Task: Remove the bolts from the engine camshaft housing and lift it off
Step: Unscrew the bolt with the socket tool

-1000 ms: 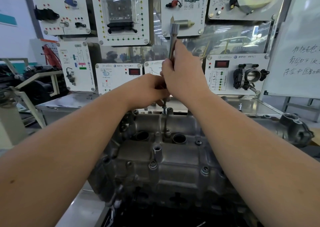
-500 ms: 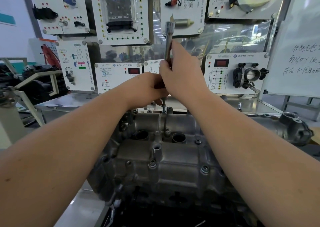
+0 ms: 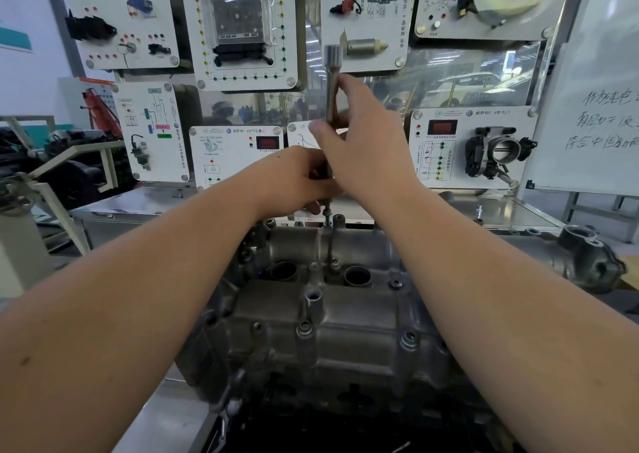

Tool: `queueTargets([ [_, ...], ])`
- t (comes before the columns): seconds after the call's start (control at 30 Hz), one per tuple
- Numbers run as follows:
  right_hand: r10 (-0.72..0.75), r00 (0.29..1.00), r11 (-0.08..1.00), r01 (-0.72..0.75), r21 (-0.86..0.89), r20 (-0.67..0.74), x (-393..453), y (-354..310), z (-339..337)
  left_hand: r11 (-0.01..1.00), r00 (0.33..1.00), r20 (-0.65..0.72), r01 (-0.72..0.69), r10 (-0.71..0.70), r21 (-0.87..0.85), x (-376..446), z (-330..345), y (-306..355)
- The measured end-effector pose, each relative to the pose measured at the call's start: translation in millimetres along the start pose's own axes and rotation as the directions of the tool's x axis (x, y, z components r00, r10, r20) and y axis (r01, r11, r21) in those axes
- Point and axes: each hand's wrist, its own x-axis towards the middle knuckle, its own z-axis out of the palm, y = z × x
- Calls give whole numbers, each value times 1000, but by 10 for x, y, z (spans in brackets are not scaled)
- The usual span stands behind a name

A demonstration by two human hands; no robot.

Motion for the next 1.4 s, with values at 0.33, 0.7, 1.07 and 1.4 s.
queueTargets([
  [0.33, -19, 1000, 997, 18, -69, -9, 28, 26, 20, 999, 1000, -5, -4, 4, -42, -11, -8, -6],
  [0.7, 32, 999, 1000, -32, -2, 23, 50, 20, 19, 999, 1000, -4, -6, 6, -45, 5, 14, -20],
  [1.07, 20, 999, 999, -22, -37, -50, 36, 23, 5, 1000, 1000, -9, 11, -12, -27, 12, 35, -14],
  [1.4, -17, 1000, 998, 15, -62, -26, 25, -2, 11, 999, 1000, -30, -4, 3, -33, 0, 12, 2],
])
